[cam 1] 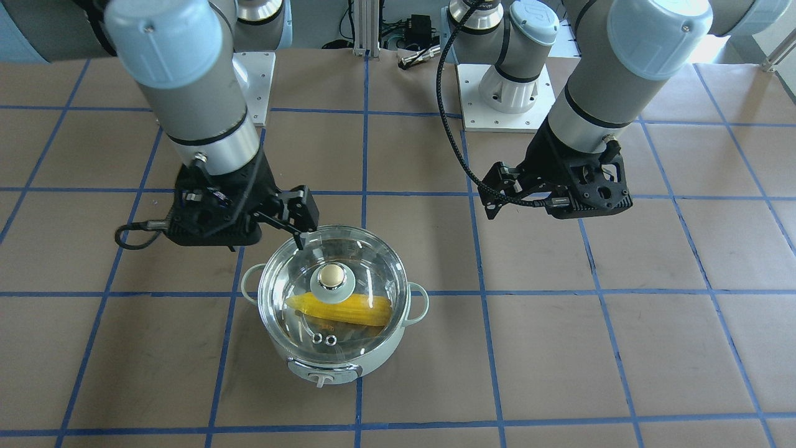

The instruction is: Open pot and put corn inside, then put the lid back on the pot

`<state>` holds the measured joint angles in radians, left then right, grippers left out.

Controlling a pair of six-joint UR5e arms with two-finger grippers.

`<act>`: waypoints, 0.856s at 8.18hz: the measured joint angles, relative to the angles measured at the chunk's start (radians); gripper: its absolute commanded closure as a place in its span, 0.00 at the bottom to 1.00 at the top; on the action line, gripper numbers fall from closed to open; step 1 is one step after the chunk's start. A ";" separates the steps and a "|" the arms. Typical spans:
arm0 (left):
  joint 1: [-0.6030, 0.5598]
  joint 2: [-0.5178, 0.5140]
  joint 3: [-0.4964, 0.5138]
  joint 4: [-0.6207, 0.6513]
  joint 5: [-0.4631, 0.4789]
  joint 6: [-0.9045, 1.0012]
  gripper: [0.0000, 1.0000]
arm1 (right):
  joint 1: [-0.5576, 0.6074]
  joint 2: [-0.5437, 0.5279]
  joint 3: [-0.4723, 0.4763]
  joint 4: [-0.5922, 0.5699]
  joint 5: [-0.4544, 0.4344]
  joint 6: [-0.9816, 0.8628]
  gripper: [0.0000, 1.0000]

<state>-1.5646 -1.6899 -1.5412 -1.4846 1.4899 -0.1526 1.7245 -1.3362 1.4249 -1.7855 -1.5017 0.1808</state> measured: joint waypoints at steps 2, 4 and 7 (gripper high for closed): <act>0.001 0.001 0.001 -0.002 0.005 0.004 0.00 | -0.071 -0.112 0.006 0.162 -0.041 -0.179 0.00; 0.001 0.004 0.000 0.002 0.014 0.004 0.00 | -0.093 -0.170 0.012 0.247 -0.089 -0.290 0.00; 0.001 0.005 0.002 0.000 0.016 0.014 0.00 | -0.099 -0.202 0.013 0.261 -0.098 -0.372 0.00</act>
<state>-1.5632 -1.6846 -1.5394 -1.4845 1.5058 -0.1389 1.6257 -1.5382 1.4376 -1.5243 -1.5993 -0.1908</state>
